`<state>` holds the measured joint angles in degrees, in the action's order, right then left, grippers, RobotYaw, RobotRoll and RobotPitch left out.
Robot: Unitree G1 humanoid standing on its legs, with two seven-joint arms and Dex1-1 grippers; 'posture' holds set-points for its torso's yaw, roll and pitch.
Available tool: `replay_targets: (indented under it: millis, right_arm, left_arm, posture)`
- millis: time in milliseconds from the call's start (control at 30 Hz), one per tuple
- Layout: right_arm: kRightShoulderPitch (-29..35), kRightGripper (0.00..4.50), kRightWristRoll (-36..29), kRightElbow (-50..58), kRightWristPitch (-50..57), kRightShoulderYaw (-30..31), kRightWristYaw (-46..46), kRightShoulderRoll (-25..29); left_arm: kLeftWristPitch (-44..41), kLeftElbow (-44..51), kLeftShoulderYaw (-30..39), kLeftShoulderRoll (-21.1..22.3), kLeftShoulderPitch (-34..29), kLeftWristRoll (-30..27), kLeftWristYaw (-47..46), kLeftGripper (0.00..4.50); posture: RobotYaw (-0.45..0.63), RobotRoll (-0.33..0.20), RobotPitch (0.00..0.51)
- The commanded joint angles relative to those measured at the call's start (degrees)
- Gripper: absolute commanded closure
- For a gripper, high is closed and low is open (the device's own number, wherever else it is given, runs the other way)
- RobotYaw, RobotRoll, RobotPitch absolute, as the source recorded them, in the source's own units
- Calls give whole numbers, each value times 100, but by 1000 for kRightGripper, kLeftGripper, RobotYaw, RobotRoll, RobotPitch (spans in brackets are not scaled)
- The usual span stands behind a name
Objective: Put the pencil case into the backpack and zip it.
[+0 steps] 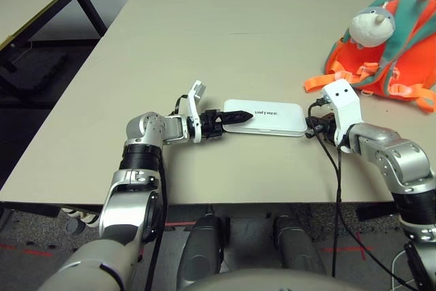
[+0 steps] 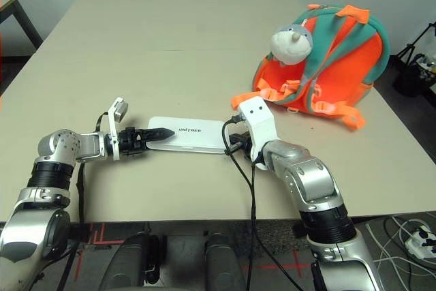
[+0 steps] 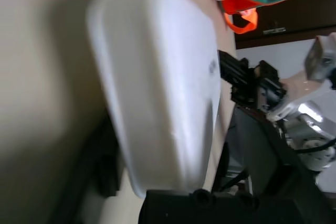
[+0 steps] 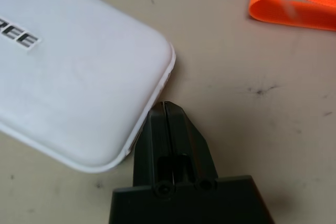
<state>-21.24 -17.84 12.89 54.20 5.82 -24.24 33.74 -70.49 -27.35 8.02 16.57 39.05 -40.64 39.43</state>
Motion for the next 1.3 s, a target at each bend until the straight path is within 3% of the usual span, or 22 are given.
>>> replay_targets:
  millis: [33, 133, 233, 333, 567, 767, 1067, 1300]
  right_arm:
    - [5, 4500, 86, 23, -103, 15, -57, -66]
    - [42, 4500, 107, 83, -144, -43, -46, -111]
    - [217, 4500, -210, 619, 217, -691, 173, -366]
    - [355, 3890, -349, 1314, 687, -1332, 535, -629]
    - [230, 1771, -84, 2857, 1586, -3136, 1941, -1571]
    - [-172, 2, 170, 1731, 571, -3224, 2013, -1290]
    - [-910, 0, 781, 251, -946, -2801, 2476, -1329]
    - [-1236, 0, 1090, -512, -1331, -2596, 2752, -1281]
  left_arm:
    - [202, 30, -74, -59, -160, 169, -26, 1925]
    - [521, 214, -49, -113, -198, 202, 41, 2702]
    - [560, 499, 19, -187, -241, 138, 26, 2937]
    - [604, 822, 56, -220, -350, 100, 3, 2994]
    - [527, 1564, 275, -283, -605, -141, -254, 3015]
    - [613, 1627, 199, -405, -634, -157, -373, 3031]
    - [868, 1551, 277, -557, -592, -124, -517, 3031]
    - [888, 1648, 305, -598, -687, -162, -595, 3032]
  posture:
    - [-26, 0, 121]
    - [-29, 0, 118]
    - [-26, 0, 118]
    - [-30, 0, 122]
    - [-73, 0, 126]
    - [-69, 0, 133]
    - [-30, 0, 134]
    - [-16, 0, 132]
